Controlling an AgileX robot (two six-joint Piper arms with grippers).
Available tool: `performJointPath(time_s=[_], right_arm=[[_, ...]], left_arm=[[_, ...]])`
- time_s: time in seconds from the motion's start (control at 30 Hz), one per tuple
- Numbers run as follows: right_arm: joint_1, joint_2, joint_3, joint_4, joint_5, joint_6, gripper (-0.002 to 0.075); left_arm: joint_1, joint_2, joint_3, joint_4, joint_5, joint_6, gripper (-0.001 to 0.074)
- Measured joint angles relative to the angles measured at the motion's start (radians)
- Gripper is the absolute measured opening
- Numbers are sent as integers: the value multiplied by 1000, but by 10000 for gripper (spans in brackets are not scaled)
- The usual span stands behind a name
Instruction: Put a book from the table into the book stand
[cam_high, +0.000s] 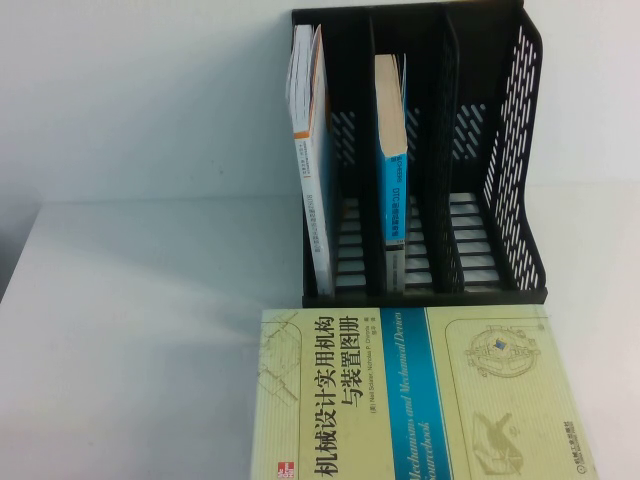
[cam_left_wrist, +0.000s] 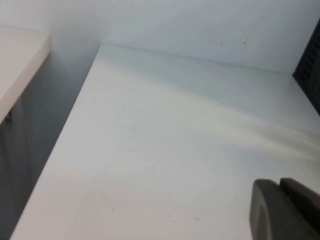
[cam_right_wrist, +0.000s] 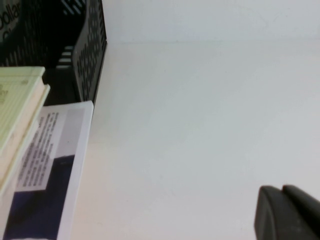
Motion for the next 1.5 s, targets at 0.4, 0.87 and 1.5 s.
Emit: performJointPath(time_s=[0.4, 0.87, 1.5], right_arm=[[0, 0, 8, 0, -435, 0, -3], [0, 0, 8, 0, -492, -3, -3], [0, -1, -229, -47, -810, 213, -3]], left_arm=[[0, 0, 2, -332, -116, 2, 6], [0, 0, 2, -351, -128, 36, 5], [0, 0, -240, -255, -446, -29, 5]])
